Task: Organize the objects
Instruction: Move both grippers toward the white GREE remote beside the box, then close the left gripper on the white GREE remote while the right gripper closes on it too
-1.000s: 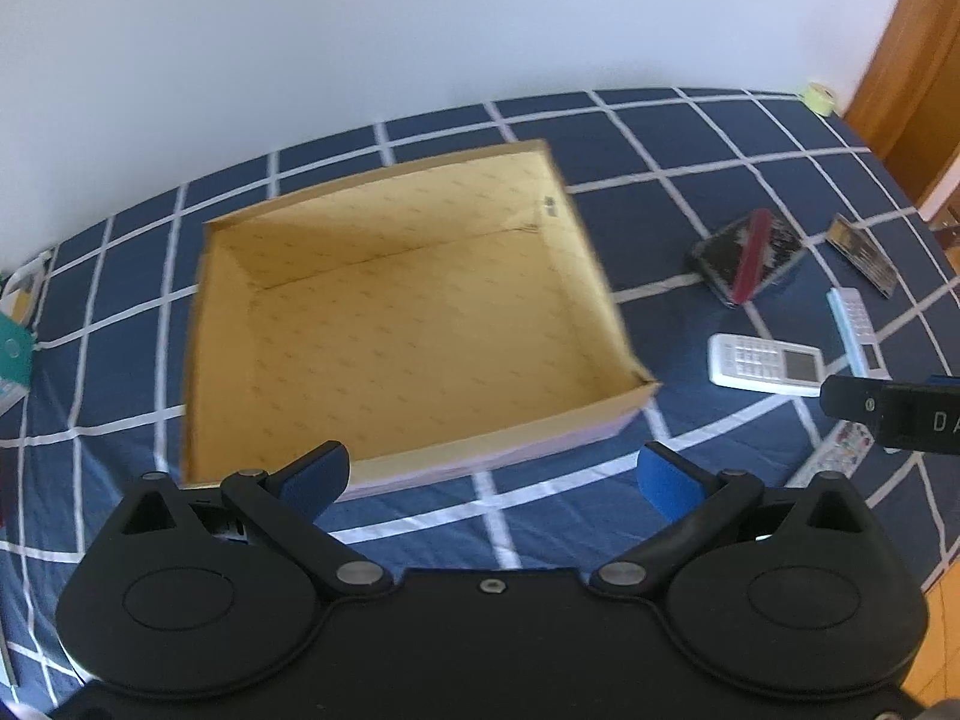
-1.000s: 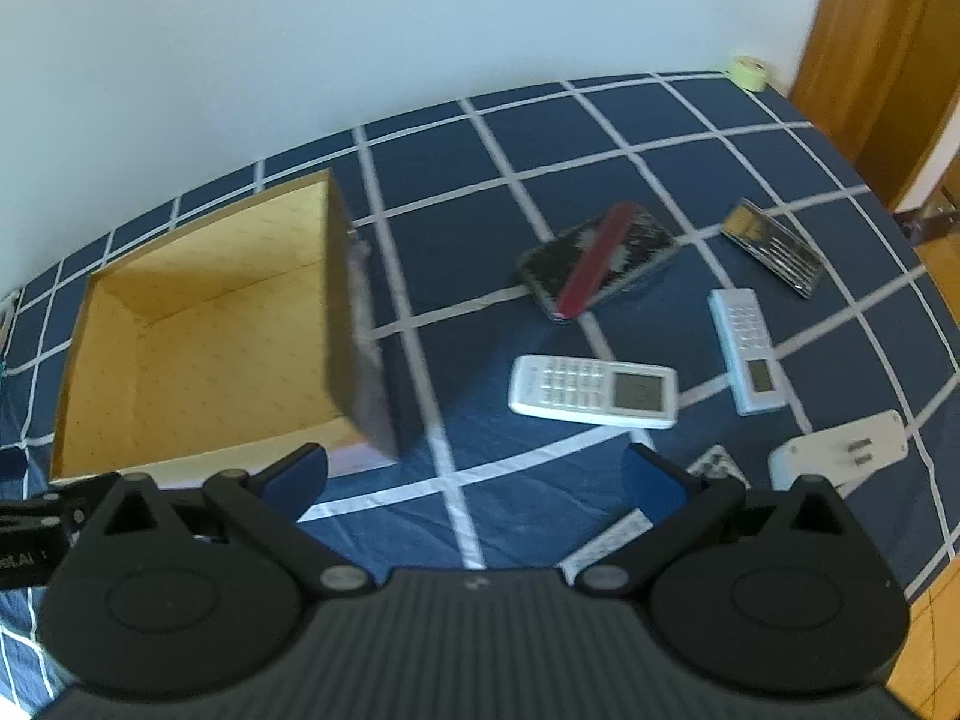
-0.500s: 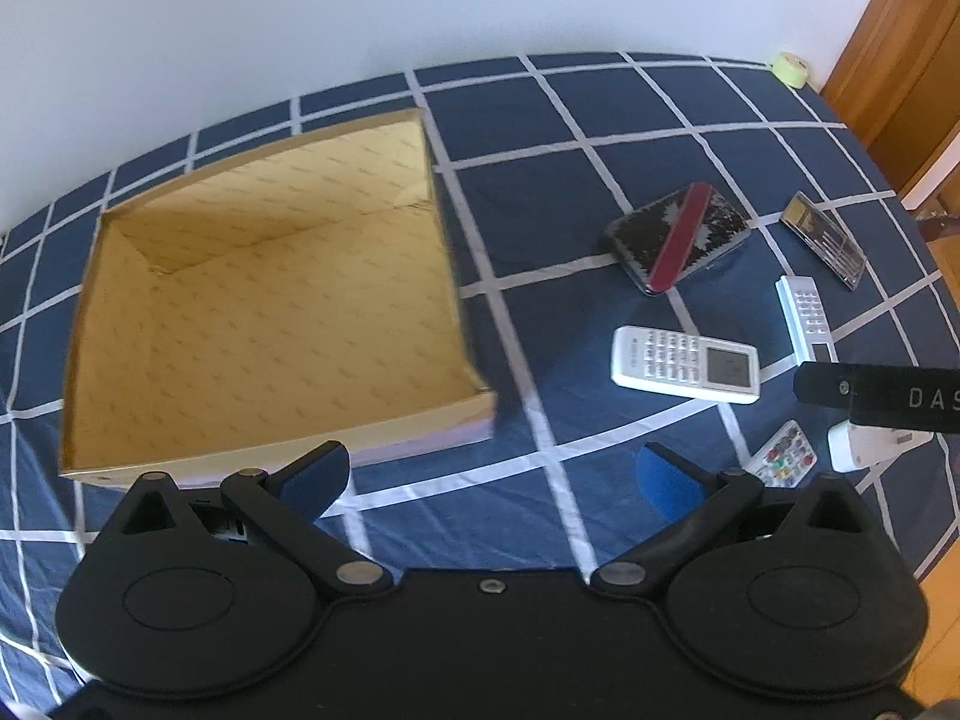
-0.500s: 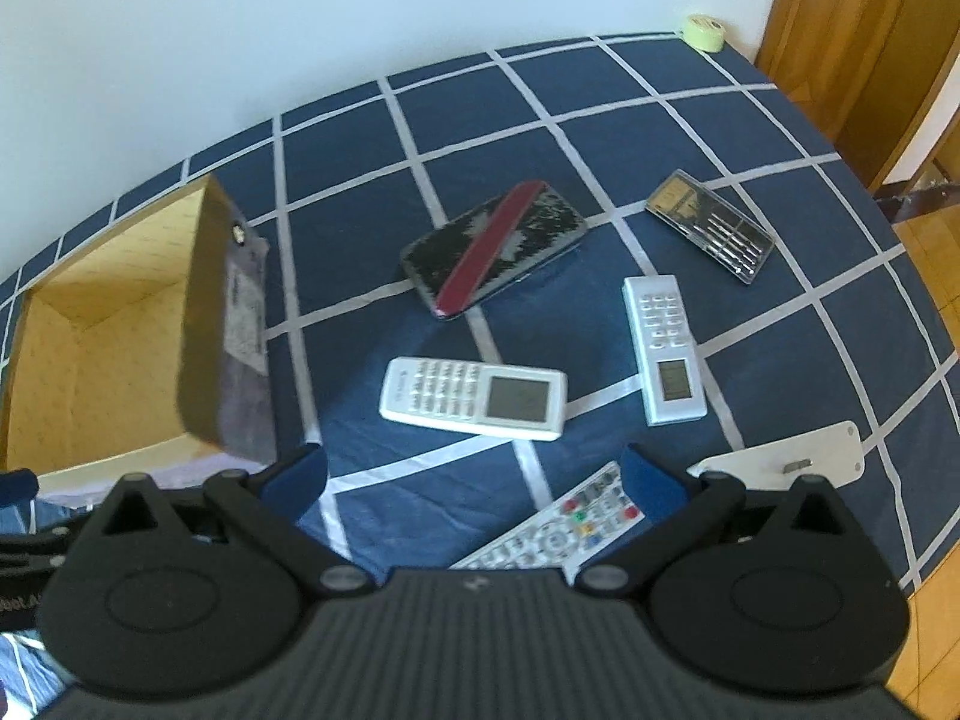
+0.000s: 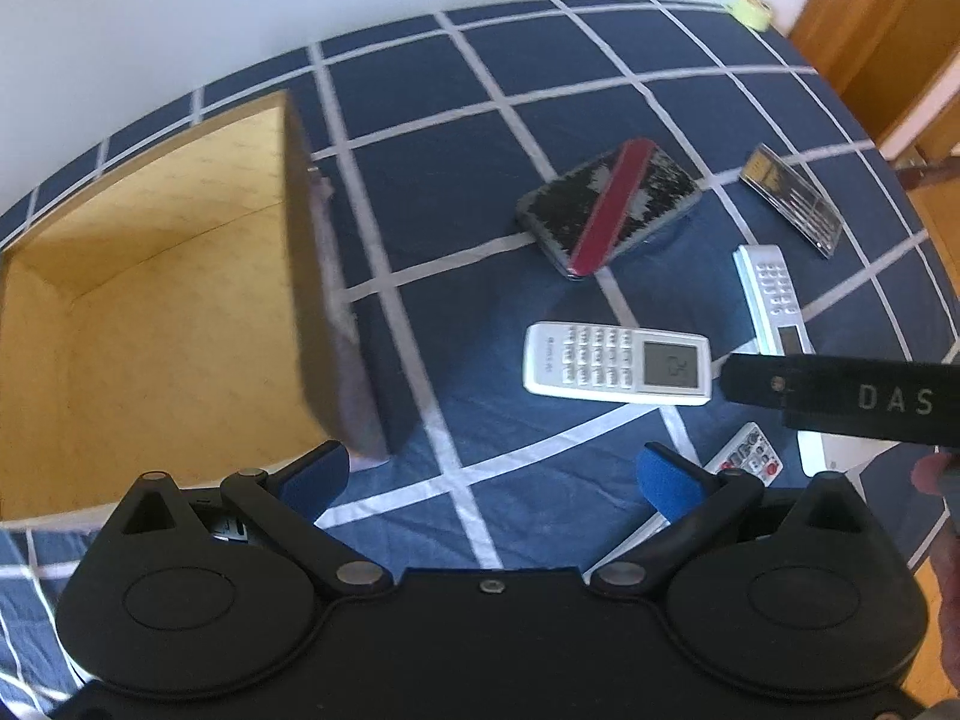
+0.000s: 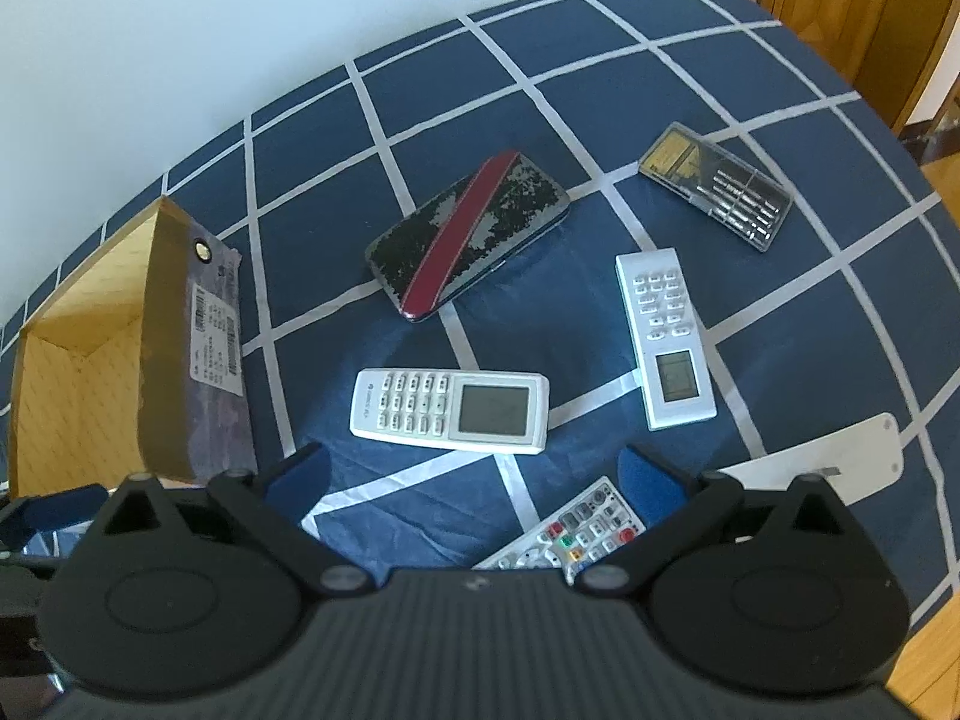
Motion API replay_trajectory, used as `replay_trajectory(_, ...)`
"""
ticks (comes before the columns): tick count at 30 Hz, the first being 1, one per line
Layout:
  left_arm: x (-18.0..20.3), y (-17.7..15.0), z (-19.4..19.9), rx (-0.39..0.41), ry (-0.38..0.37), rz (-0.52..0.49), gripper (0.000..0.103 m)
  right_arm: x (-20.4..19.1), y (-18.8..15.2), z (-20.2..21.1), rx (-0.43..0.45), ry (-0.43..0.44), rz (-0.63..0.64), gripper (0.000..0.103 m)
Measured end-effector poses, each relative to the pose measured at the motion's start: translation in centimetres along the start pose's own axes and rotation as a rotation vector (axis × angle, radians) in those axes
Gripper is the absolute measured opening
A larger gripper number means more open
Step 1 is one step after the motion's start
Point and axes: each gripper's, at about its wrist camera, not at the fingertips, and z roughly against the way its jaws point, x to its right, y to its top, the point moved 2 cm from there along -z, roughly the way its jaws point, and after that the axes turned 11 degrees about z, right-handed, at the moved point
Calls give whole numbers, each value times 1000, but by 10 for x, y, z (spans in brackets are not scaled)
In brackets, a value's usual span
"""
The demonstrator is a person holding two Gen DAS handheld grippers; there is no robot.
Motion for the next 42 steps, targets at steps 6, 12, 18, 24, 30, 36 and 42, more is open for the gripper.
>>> replay_trajectory(6, 20, 15, -26, -52, -19, -50, 103, 13, 8, -17, -21, 46, -67, 96)
replay_trajectory(12, 33, 29, -55, -105, -37, -90, 103, 22, 17, -41, -70, 73, -96, 91)
replay_trajectory(18, 34, 40, -88, -177, -53, -82, 103, 26, 26, -69, -120, 68, -96, 90)
replay_trajectory(24, 32, 46, -115, -227, -57, -73, 103, 27, 31, -97, -175, 65, -87, 90)
replay_trajectory(30, 29, 49, -132, -256, -62, -70, 102, 26, 33, -115, -211, 68, -83, 87)
replay_trajectory(36, 29, 51, -140, -276, -75, -69, 98, 26, 34, -124, -225, 63, -83, 77)
replay_trajectory(42, 32, 50, -144, -297, -87, -67, 90, 26, 35, -129, -240, 56, -72, 71)
